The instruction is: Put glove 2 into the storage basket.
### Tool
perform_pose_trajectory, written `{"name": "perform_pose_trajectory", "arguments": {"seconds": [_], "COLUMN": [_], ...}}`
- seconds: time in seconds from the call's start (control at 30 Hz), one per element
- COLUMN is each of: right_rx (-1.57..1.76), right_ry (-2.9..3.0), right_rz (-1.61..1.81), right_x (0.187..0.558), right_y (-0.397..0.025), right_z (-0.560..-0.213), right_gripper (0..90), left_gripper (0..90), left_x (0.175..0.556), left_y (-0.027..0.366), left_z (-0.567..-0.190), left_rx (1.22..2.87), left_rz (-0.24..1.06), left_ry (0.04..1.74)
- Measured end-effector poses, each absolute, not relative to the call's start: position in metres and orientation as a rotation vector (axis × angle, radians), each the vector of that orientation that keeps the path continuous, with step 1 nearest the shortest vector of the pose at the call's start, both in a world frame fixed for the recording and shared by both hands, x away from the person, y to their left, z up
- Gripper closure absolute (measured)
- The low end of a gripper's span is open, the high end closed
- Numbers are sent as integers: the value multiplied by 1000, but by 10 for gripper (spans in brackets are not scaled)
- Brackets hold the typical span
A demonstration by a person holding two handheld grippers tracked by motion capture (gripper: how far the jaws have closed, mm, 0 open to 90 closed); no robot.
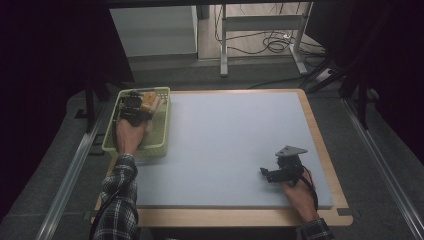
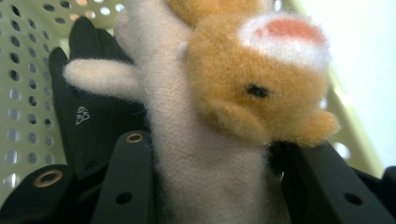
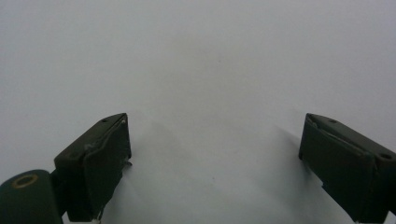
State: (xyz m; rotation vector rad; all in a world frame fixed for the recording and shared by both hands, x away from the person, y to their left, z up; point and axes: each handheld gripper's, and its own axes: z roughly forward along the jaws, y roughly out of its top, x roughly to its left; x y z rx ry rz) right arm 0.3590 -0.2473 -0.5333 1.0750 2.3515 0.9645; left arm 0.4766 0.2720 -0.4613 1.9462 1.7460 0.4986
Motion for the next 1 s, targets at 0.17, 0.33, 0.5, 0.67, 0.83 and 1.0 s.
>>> {"name": "perform_pose_trajectory", "arguments": {"seconds": [0.17, 0.33, 0.5, 0.67, 0.83, 1.0], "right_rx": [1075, 1075, 1076, 1075, 1076, 1076], "right_ry": [2351, 2351, 2351, 2351, 2351, 2351], "right_rz": [965, 965, 966, 965, 966, 965], "right_x": [359, 359, 359, 359, 359, 359], "right_y": [-247, -247, -247, -247, -247, -247], "right_z": [-533, -533, -533, -533, -533, -533], "right_gripper": [86, 87, 86, 87, 86, 86], "left_gripper": [581, 578, 554, 291, 141, 340], "left_x": [490, 499, 506, 508, 499, 486], "left_y": [264, 256, 249, 251, 264, 276], "left_z": [-473, -482, -489, -491, -474, -455], "left_rx": [2030, 2058, 2084, 2083, 1999, 1945], "left_rz": [507, 481, 421, 340, 302, 305], "left_ry": [1780, 1781, 1752, 1752, 1724, 1660]}}
